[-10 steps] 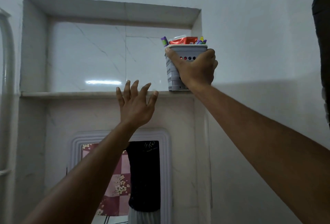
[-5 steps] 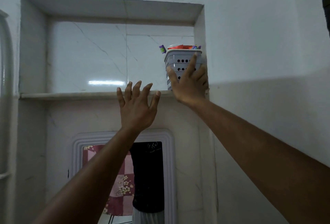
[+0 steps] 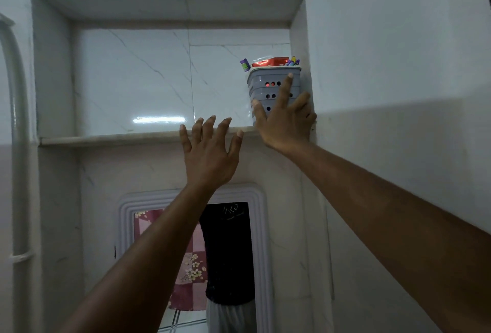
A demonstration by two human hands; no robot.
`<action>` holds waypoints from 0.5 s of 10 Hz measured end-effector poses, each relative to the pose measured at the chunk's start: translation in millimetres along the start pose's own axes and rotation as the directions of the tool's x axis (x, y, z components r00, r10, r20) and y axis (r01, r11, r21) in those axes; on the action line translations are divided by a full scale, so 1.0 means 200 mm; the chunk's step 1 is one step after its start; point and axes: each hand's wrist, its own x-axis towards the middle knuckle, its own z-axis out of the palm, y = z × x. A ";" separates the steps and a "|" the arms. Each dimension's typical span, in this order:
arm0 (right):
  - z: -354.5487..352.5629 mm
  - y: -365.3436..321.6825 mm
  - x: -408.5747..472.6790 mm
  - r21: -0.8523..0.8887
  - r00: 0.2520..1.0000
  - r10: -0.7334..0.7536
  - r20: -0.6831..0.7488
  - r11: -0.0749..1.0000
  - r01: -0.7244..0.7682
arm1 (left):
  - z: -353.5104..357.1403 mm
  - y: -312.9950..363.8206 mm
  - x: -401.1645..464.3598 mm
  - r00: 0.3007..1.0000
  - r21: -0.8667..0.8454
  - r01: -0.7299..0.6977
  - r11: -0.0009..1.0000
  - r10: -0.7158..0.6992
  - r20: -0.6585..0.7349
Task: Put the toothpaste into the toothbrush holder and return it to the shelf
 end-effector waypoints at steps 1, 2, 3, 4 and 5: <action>-0.04 0.02 -0.01 -0.041 0.999 -0.025 -0.022 0.999 0.024 | 0.00 0.00 0.00 1.000 -0.002 0.004 1.000 -0.004 -0.006; -0.06 0.04 -0.01 -0.037 0.999 -0.037 -0.011 0.999 0.037 | 0.01 0.00 -0.01 1.000 0.000 0.007 1.000 -0.007 -0.009; -0.06 0.06 -0.01 -0.031 0.999 -0.042 0.007 0.999 0.042 | 0.01 0.00 0.00 1.000 0.002 0.001 1.000 -0.001 -0.004; -0.07 0.09 -0.05 0.034 0.999 -0.044 -0.012 0.998 0.045 | 0.00 0.00 0.00 1.000 0.010 0.000 1.000 0.000 -0.010; -0.05 0.14 -0.12 0.129 0.988 -0.072 -0.139 0.988 0.090 | -0.03 0.01 0.00 0.999 -0.041 0.026 0.999 -0.024 0.037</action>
